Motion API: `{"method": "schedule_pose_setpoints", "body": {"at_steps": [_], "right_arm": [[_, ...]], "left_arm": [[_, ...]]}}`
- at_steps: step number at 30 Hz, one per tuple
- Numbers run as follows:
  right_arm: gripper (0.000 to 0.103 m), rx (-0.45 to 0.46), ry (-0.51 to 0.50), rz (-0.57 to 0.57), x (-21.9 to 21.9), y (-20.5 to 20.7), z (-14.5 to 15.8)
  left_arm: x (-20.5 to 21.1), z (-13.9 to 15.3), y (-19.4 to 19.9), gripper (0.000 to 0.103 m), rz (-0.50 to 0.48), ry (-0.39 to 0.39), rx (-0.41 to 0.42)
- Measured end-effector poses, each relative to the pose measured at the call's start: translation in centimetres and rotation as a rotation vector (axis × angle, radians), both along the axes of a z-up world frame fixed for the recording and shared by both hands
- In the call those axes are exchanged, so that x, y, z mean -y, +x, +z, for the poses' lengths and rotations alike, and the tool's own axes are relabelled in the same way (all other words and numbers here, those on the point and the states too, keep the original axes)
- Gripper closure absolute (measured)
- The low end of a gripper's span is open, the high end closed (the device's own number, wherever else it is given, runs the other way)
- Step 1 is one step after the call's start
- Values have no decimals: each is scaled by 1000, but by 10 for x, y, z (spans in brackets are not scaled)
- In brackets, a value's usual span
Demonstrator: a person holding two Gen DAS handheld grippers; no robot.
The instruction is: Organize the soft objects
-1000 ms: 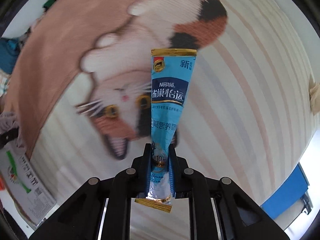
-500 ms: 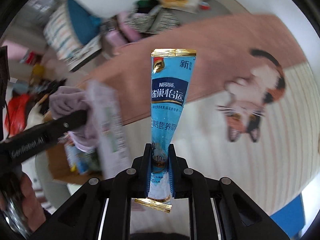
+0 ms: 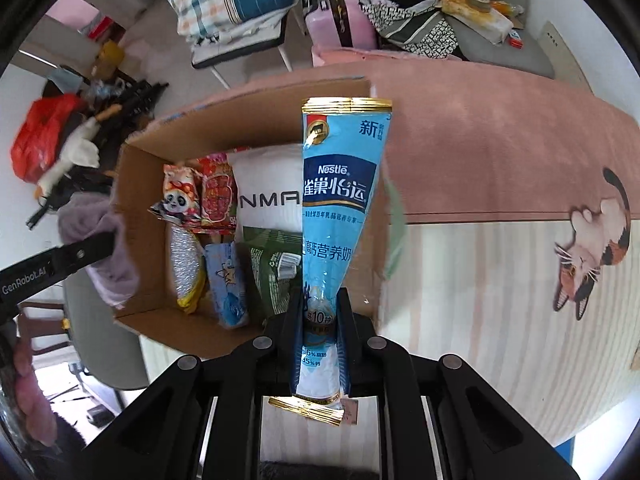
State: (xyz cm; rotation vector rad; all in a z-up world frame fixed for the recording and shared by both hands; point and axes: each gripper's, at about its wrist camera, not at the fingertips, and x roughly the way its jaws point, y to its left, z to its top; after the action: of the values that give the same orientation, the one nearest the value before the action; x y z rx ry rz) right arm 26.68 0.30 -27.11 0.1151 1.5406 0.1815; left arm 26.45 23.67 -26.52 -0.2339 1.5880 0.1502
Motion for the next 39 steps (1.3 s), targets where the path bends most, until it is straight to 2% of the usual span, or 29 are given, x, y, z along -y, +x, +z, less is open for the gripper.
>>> {"method": "schedule_pose_setpoints", "body": {"at_steps": [3, 9, 12, 14, 15, 16, 17, 19, 20, 25, 28, 29, 30, 32, 33, 35, 36, 39], "right_arm": [[88, -19, -49, 22, -19, 6, -21], [88, -50, -135, 55, -33, 16, -52], [87, -86, -169, 60, -34, 20, -70], [85, -120, -186, 59, -33, 20, -82], [81, -134, -183, 51, -31, 20, -87], [67, -138, -188, 52, -33, 21, -91], [60, -140, -195, 58, -33, 20, -92], [43, -135, -181, 60, -33, 18, -90], [40, -136, -185, 64, -33, 18, -89], [36, -117, -175, 55, -33, 17, -79], [28, -107, -178, 62, -34, 13, -72], [27, -101, -175, 65, -35, 11, -68], [27, -95, -176, 68, -35, 9, -66], [19, -87, -168, 64, -35, 4, -61], [12, -83, -162, 66, -35, 2, -58], [5, -65, -153, 66, -35, -3, -50], [2, -59, -157, 68, -36, -5, -46], [0, -31, -166, 70, -36, -12, -36]], "left_arm": [[-20, -33, 1, 70, 18, 15, -86], [-31, -79, 4, 67, -12, 47, -195], [-31, -102, 2, 67, -4, -39, -267], [-30, -105, 1, 65, -1, -37, -265], [-29, -106, 0, 62, 0, -48, -269], [-30, -108, -1, 60, 3, -64, -267], [-29, -108, -1, 54, 1, -75, -266], [-28, -106, -2, 51, -5, -80, -257], [-28, -104, -3, 51, -4, -70, -251], [-20, -88, -5, 51, -14, -53, -205], [-6, -73, -10, 50, -30, -45, -169], [-1, -67, -13, 46, -39, -33, -151], [3, -61, -17, 34, -47, -21, -136], [10, -48, -23, 19, -56, -1, -89], [13, -41, -27, 17, -60, 12, -65], [18, -30, -31, 15, -68, 35, -27], [18, -25, -31, 9, -72, 48, -11], [23, -12, -30, 6, -81, 73, 38]]}}
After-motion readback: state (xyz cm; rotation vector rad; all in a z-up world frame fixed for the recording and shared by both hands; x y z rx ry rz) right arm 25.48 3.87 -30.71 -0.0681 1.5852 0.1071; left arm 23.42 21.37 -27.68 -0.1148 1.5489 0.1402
